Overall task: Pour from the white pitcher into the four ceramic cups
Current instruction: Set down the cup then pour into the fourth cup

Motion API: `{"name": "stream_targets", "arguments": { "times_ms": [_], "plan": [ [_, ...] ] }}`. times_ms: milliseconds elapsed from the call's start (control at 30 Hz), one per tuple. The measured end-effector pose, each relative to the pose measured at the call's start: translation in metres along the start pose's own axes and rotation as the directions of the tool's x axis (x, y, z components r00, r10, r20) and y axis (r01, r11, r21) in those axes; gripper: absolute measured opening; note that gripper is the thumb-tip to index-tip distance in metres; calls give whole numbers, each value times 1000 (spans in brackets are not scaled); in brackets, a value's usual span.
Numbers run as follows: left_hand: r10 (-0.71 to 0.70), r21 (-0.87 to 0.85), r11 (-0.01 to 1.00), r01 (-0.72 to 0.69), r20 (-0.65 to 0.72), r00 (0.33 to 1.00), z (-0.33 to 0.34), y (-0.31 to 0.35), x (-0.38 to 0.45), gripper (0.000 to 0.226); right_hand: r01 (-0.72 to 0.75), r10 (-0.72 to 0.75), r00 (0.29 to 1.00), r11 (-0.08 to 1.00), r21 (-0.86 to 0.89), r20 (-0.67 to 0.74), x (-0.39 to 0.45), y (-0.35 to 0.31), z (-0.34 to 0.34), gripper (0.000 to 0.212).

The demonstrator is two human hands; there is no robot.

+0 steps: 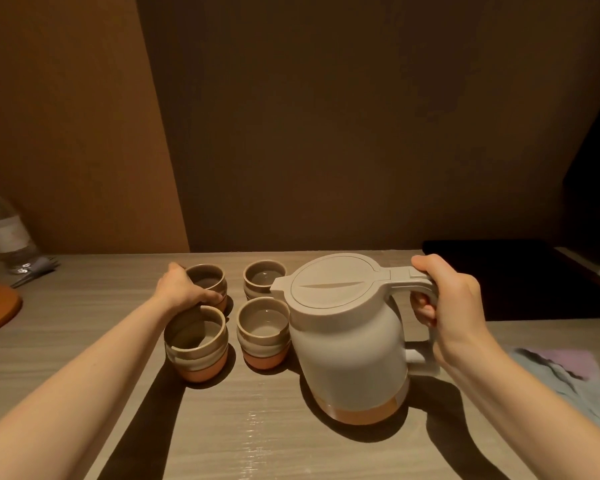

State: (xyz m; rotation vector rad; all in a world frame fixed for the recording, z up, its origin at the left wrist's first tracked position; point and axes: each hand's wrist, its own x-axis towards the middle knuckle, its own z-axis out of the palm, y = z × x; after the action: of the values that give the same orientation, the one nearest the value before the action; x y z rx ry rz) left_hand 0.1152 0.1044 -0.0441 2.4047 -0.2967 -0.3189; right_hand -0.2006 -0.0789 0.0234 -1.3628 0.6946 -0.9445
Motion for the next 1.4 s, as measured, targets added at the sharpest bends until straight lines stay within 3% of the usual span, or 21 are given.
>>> {"name": "stream_targets", "arguments": {
  "times_ms": [300,600,767,1067,1400],
  "plan": [
    [13,-152,988,-14,-6,1000,0,-5,-2,89,3,-3,1000,1000,-30,-8,-4,-7,1,50],
    [164,-344,910,-232,-216,962,-30,17,-13,87,17,-17,1000,1000,-6,-17,-13,-22,3,45],
    [222,-395,864,-313,-257,940,-49,36,-35,87,28,-28,1000,1000,13,-13,-24,-32,3,44],
    [300,-478,795,-375,-228,926,-58,43,-96,83,48,-48,999,999,4,-19,-54,-49,-3,39],
    [359,-470,791,-392,-161,919,-38,13,-168,77,63,-63,998,997,-35,7,-78,-44,-14,44]
  ]
}}
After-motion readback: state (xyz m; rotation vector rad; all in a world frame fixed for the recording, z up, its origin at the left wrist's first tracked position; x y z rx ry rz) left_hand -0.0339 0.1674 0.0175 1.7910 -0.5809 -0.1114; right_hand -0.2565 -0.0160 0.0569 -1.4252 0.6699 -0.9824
